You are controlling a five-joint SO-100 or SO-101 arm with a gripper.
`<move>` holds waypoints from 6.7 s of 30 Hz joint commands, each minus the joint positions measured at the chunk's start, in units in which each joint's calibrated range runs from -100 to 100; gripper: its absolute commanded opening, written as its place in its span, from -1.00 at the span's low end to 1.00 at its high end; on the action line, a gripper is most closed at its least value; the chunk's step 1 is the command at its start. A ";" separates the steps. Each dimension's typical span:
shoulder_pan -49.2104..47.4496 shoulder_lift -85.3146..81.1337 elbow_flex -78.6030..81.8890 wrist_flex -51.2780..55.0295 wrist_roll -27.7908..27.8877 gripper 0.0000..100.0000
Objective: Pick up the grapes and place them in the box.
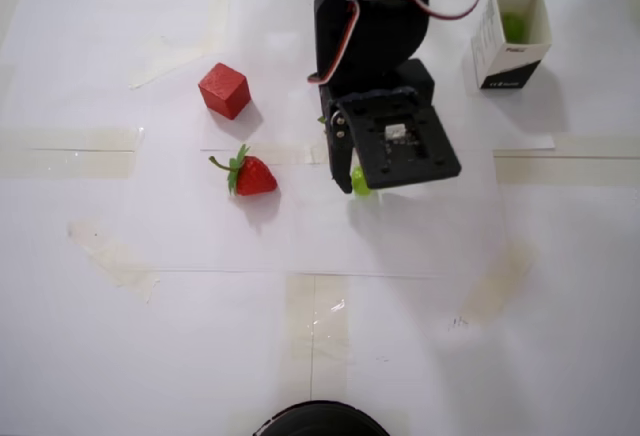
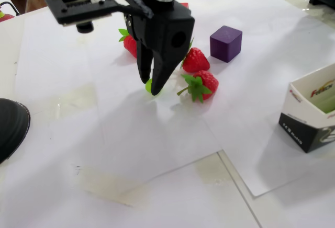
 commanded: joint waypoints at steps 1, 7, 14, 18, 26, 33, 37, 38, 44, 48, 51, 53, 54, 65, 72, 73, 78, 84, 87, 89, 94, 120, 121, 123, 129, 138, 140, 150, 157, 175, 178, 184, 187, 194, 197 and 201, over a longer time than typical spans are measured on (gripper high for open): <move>0.53 -1.44 -1.09 -0.59 -0.78 -0.80; 0.60 -2.65 -0.54 -0.59 -0.73 -0.89; 0.31 -4.97 -0.45 -0.02 -0.44 -0.89; 0.16 -8.58 -0.45 2.35 1.12 -0.89; -2.05 -23.80 -0.73 14.20 2.78 -0.89; -9.84 -35.92 -0.18 25.72 2.25 -0.89; -16.83 -40.48 5.27 26.37 0.29 -0.89; -18.74 -41.43 6.91 26.45 -0.59 -0.89; -28.37 -45.64 18.91 23.02 -5.52 -0.89; -31.46 -47.36 26.18 19.02 -7.23 -0.89; -32.05 -47.62 29.09 17.30 -7.13 -0.89; -32.05 -47.27 29.73 17.22 -6.84 -0.89; -32.05 -46.93 29.82 17.22 -6.74 -0.89; -32.56 -44.61 30.18 13.87 -5.91 -0.89; -32.27 -42.89 27.27 13.71 -5.08 -0.84; -32.19 -42.63 26.82 13.71 -4.93 -0.84; -31.75 -41.34 25.37 11.91 -4.30 -0.84; -31.75 -40.22 24.00 11.66 -4.30 -0.72; -31.90 -39.54 23.18 11.66 -4.44 -0.66; -31.97 -39.28 22.55 11.58 -4.49 -0.64; -31.97 -38.85 20.00 12.40 -4.54 -0.60; 5.53 -90.70 51.37 38.71 -6.35 -1.00; 7.15 -93.79 53.55 39.77 -6.35 -1.00; 10.01 -100.07 58.46 40.10 -5.67 -1.00; 12.59 -110.56 68.82 39.61 -5.08 -1.00; 9.35 -117.09 83.27 31.19 -4.49 -1.00; 8.40 -117.78 85.73 29.23 -4.44 -1.00; 7.81 -122.34 94.46 27.11 -4.49 -1.00; 7.88 -124.49 98.00 26.86 -4.49 -1.00; 7.95 -125.26 99.64 24.65 -4.10 -1.00; 8.17 -125.26 99.64 24.74 -3.42 -1.00; 9.50 -125.26 99.64 24.57 -1.42 -1.00; 9.57 -125.26 99.64 24.57 -1.42 -1.00; 9.42 -125.26 99.64 24.65 -1.42 -0.99; 9.42 -125.26 99.64 24.74 -1.42 -0.99; 9.42 -125.26 99.64 24.74 -1.42 -0.99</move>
